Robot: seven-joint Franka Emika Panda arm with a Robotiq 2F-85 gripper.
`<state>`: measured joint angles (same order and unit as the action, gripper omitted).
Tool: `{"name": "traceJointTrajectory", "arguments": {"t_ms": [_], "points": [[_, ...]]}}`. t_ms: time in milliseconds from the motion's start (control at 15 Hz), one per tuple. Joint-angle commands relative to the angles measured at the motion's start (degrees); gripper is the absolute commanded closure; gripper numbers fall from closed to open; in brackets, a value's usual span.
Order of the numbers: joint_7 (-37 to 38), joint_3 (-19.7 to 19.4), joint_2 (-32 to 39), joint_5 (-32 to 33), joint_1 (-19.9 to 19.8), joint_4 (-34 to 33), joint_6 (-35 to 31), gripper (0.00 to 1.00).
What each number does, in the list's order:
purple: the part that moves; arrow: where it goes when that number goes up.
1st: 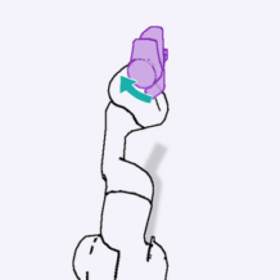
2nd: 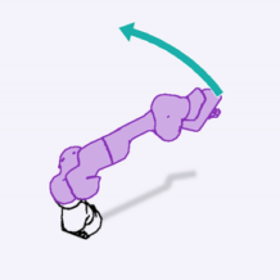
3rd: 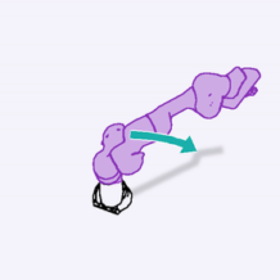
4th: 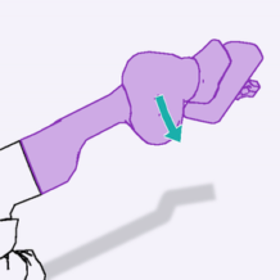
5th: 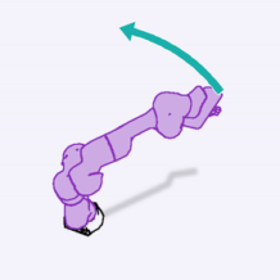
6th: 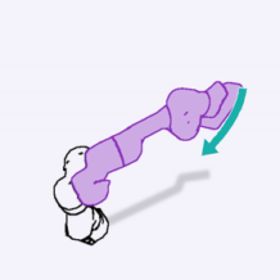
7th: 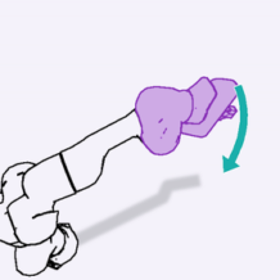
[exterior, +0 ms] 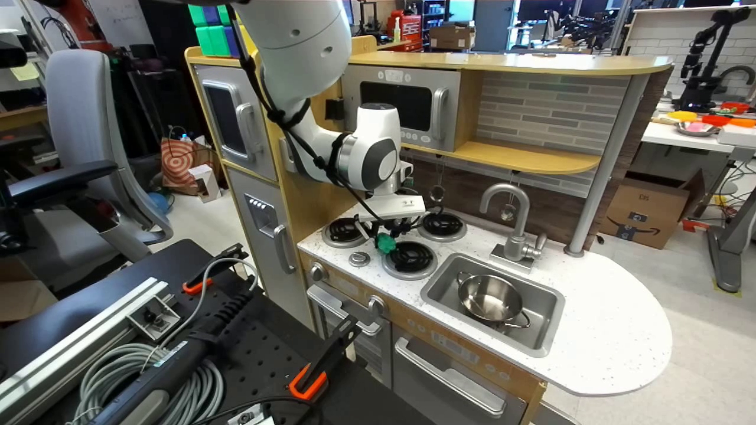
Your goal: Put the thing on the stove inside the pot in the sink
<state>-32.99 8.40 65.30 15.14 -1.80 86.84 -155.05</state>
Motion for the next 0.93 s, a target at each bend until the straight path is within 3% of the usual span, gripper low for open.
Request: {"name": "traceJointTrajectory", "arguments": {"t_ms": [0, 200, 333, 600, 867], "points": [[3.86, -2.15, -5.08, 0.09, -1.07, 6.50, -5.40, 0.90], [8.33, -4.45, -8.95, -0.75, -4.20, 11.94, -13.63, 0.90], [11.00, -6.05, -10.05, -1.84, -6.56, 12.60, -13.87, 0.90], [15.28, -8.04, -8.38, -4.59, -9.72, 10.87, -11.92, 0.90], [17.30, -4.44, -5.30, -10.77, -14.76, 6.41, -6.88, 0.90]]}}
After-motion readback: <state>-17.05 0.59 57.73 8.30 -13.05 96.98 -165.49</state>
